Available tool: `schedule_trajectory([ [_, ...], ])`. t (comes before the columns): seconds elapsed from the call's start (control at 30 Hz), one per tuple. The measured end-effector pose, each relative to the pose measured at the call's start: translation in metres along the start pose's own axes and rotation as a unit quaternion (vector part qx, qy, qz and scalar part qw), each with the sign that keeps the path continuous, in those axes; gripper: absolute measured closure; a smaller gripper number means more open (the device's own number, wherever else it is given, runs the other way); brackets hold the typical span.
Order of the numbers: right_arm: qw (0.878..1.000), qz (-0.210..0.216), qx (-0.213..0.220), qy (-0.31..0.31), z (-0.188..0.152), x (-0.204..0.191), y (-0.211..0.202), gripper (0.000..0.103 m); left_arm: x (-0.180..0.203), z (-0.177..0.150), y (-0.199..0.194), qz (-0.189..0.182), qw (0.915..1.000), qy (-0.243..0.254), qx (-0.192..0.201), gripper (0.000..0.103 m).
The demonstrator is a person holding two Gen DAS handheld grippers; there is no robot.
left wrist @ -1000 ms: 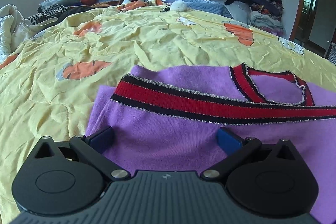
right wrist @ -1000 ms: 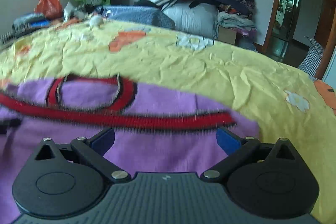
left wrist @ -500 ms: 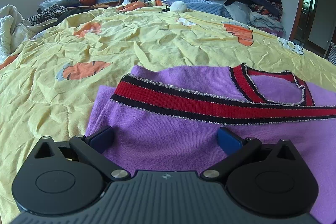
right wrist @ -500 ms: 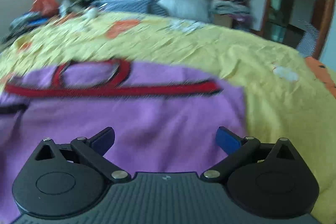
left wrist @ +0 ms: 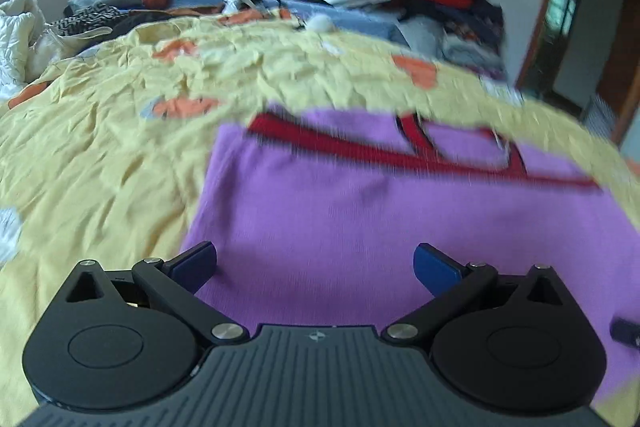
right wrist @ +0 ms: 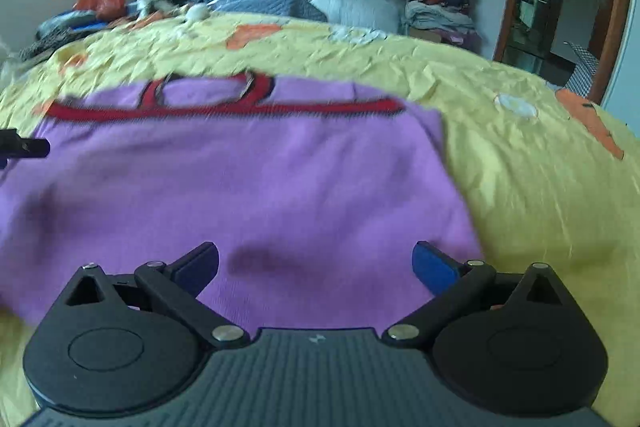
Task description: Fold small clothes
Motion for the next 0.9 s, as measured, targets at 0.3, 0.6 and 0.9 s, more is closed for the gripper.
schedule_trajectory([
  [0.3,1.0,-0.005,-0.012,-0.004,-0.031,0.018,-0.043,0.0,-0.052,-0.036,-0.018,0.039,0.9986,-0.021,-0.029,0.0],
  [0.6,0.991,0.066,0.041,0.112,-0.039,0.093,-0.056,0.0,-0.121,-0.039,-0.041,-0.067,0.9902,-0.105,-0.064,0.0],
  [0.9,0.994,0.038,0.034,0.097,-0.031,0.081,-0.039,0.067,-0.092,-0.037,-0.033,-0.026,0.9945,-0.042,-0.092,0.0],
])
Point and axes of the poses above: each gripper's, at about its wrist camera, not at the fingertips, and y roughly the way its jaws point, x to its right, z to its top, the point moved 3 cm from there along y, roughly the way its jaws point, and after that the axes turned 4 degrees about z, right-handed, at the moved point
